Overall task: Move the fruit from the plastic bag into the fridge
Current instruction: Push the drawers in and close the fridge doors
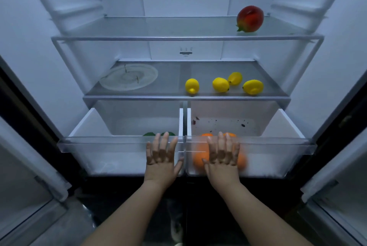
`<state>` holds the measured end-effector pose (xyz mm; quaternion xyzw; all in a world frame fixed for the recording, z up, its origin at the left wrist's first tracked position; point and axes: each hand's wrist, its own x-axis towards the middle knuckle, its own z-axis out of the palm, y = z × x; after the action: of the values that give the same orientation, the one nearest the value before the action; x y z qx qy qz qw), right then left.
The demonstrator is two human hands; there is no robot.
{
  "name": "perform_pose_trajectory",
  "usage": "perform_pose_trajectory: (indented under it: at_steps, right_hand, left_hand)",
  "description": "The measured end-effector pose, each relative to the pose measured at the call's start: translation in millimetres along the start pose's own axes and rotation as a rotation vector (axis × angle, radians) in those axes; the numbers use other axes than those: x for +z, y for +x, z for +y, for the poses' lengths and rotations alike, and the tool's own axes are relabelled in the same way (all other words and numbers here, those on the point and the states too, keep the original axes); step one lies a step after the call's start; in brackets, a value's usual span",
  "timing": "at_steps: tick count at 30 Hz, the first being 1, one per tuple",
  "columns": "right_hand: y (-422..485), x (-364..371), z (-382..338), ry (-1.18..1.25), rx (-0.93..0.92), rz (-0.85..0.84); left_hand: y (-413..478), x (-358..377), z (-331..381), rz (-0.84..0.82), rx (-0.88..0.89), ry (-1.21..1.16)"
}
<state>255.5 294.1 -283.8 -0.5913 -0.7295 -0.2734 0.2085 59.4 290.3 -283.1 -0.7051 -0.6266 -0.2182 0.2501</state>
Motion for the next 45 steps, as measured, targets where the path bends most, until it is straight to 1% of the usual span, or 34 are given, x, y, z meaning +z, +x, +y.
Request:
perform_pose_trajectory:
  at_steps: [2, 5, 10, 17, 23, 27, 34, 40, 45]
  right_hand:
    - [12, -1, -1, -0.001, 0.017, -0.043]
    - [20, -1, -2, -0.006, 0.027, -0.073]
    - [19, -1, -1, 0.000, 0.020, -0.066]
    - [22, 10, 2, -0.010, 0.015, -0.016]
    - [45, 17, 5, -0.047, 0.015, -0.037]
    - [56, 24, 2, -0.034, 0.025, -0.051]
    - [75, 38, 5, -0.024, 0.028, -0.062]
    - [90, 56, 4, 0.011, 0.041, -0.055]
    - [106, 69, 6, 0.015, 0.030, -0.034]
  left_hand:
    - [5, 0, 2, -0.048, -0.011, -0.005]
    - [4, 1, 1, -0.065, -0.003, 0.005]
    - [19, 6, -2, -0.072, 0.004, 0.037]
    - [50, 19, -4, -0.081, -0.012, -0.012]
    - [58, 26, -4, -0.125, -0.032, -0.041]
    - [71, 32, -9, -0.118, 0.005, -0.039]
    - [81, 43, -16, -0.049, 0.024, -0.047]
    - [94, 53, -15, -0.053, 0.028, -0.052]
    - [104, 65, -22, 0.025, 0.031, -0.096]
